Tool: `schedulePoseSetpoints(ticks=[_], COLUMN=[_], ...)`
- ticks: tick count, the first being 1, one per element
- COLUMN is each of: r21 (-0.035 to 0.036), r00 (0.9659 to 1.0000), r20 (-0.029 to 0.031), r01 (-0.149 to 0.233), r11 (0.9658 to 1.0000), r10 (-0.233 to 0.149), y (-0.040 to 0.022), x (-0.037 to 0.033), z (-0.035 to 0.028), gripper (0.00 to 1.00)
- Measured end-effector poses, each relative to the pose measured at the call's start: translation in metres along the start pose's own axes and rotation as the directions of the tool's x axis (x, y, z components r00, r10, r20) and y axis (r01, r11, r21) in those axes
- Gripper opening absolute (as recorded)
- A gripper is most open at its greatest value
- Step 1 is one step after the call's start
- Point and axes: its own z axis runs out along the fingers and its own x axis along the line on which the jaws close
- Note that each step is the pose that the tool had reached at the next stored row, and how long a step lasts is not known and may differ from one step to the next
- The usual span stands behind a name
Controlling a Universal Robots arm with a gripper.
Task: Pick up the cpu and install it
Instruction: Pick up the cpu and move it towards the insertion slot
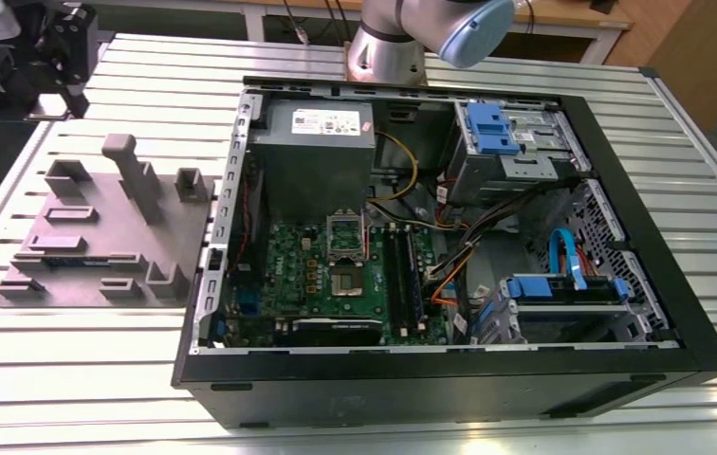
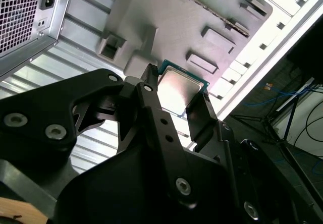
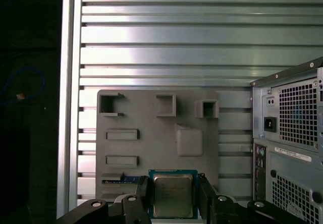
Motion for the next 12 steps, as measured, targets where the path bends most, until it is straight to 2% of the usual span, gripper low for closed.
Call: schedulePoseSetpoints(ticks=[12], r21=[0.0], r00=[1.0], r20=[0.0], r01=[0.0], r11=[1.0], r10=[0.0], y=[0.0], x=[-0.0038], z=[0.0001], gripper=[0.47])
